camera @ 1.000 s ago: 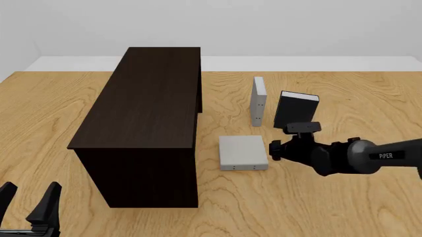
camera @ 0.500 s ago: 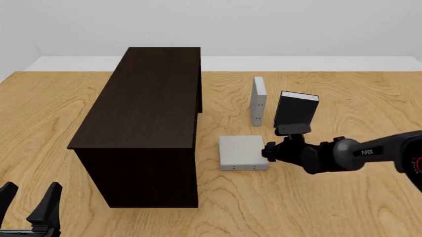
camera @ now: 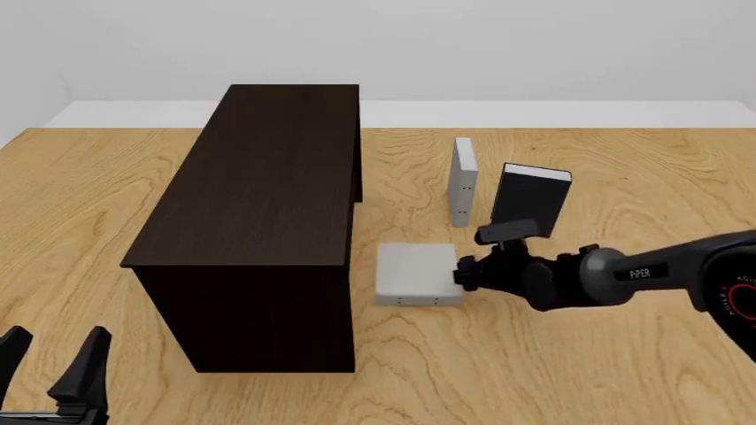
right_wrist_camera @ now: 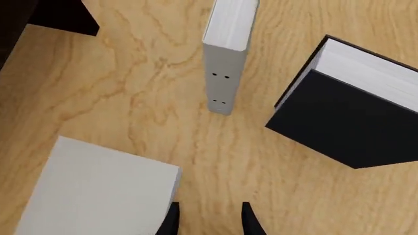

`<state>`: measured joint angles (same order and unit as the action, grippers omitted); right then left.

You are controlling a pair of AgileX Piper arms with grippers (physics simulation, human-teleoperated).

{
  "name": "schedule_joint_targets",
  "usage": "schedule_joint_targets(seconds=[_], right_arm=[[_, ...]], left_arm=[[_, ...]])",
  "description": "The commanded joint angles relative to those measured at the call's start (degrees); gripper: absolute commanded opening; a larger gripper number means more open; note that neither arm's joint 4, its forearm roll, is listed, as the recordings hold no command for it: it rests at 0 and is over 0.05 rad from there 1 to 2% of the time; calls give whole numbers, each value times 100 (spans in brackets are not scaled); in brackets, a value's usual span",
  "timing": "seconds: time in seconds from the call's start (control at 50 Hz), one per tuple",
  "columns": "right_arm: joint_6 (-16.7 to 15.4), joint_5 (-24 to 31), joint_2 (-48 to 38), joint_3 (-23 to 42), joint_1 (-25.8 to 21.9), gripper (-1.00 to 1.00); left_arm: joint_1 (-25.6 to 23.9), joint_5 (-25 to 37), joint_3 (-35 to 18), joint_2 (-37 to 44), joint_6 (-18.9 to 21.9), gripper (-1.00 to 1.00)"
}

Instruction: Pick up the book on the right and place it under the cabinet shelf.

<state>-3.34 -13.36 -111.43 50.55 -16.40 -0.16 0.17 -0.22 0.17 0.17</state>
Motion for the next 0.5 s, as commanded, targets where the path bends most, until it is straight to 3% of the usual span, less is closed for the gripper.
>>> schedule_joint_targets(seconds=[0.02,0.5], right_arm=[[1898,-556,-325,-286,-932,100],[1955,-387,-489,147,-1275,100]], left_arm=[[-5,12,-9,-4,-1,100],[-5,38,-34,-5,-2,100]])
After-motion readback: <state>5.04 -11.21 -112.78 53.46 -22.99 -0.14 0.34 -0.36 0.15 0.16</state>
